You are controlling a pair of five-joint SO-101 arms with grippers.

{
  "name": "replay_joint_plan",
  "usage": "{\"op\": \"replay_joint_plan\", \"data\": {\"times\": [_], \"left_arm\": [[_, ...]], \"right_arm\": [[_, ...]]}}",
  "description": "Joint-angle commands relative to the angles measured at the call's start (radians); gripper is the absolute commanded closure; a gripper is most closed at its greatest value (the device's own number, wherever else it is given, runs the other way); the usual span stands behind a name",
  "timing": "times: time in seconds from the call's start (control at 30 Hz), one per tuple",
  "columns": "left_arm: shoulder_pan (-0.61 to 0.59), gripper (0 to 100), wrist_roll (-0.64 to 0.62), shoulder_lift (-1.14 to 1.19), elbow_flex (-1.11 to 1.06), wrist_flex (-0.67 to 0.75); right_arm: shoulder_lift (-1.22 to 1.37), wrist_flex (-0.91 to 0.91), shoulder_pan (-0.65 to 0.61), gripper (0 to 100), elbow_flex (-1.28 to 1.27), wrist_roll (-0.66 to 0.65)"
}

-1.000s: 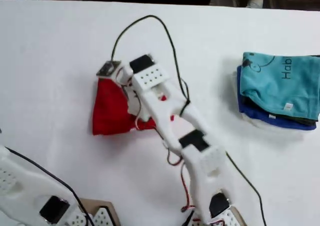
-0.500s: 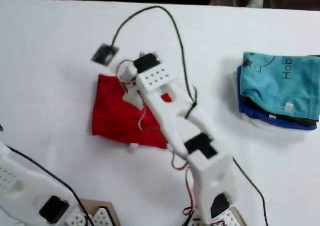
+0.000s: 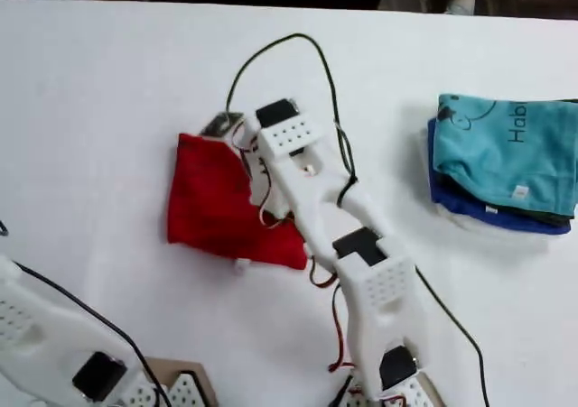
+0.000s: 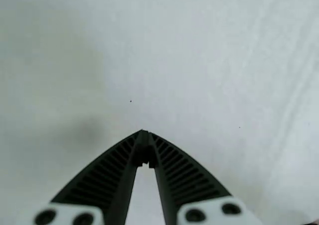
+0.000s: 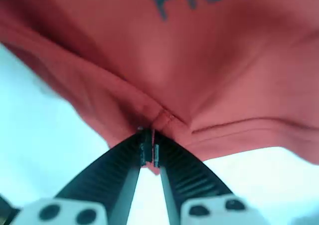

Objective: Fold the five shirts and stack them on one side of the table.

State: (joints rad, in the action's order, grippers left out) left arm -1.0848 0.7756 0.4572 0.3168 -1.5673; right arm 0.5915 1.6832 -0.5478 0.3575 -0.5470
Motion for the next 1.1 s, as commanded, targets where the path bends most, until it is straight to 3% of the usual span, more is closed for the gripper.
{"op": "replay_joint_plan", "data": {"times": [0.0, 0.23, 0.4, 0.53, 0.63, 0.77, 1.07], "left_arm": [[0.009, 97, -0.011, -0.006, -0.001, 0.011], [0.009, 97, -0.011, -0.006, -0.001, 0.026], [0.011, 97, -0.012, -0.006, -0.001, 0.029], [0.011, 97, -0.012, -0.006, -0.001, 0.029], [0.011, 97, -0.012, -0.006, -0.001, 0.029], [0.011, 97, -0.012, -0.006, -0.001, 0.029], [0.009, 97, -0.012, -0.006, -0.001, 0.029]], "right_arm": [[-0.048, 0.022, 0.021, 97.8, -0.063, 0.002], [-0.329, 0.016, 0.022, 97.8, -0.249, 0.002], [-0.466, -0.191, 0.124, 97.5, -0.252, 0.011], [-0.386, -0.383, 0.202, 96.5, -0.247, 0.057], [-0.269, -0.450, 0.214, 89.1, -0.226, 0.112], [-0.104, -0.444, 0.209, 81.0, -0.123, 0.121], [0.134, -0.292, 0.216, 80.4, 0.186, 0.115]]}}
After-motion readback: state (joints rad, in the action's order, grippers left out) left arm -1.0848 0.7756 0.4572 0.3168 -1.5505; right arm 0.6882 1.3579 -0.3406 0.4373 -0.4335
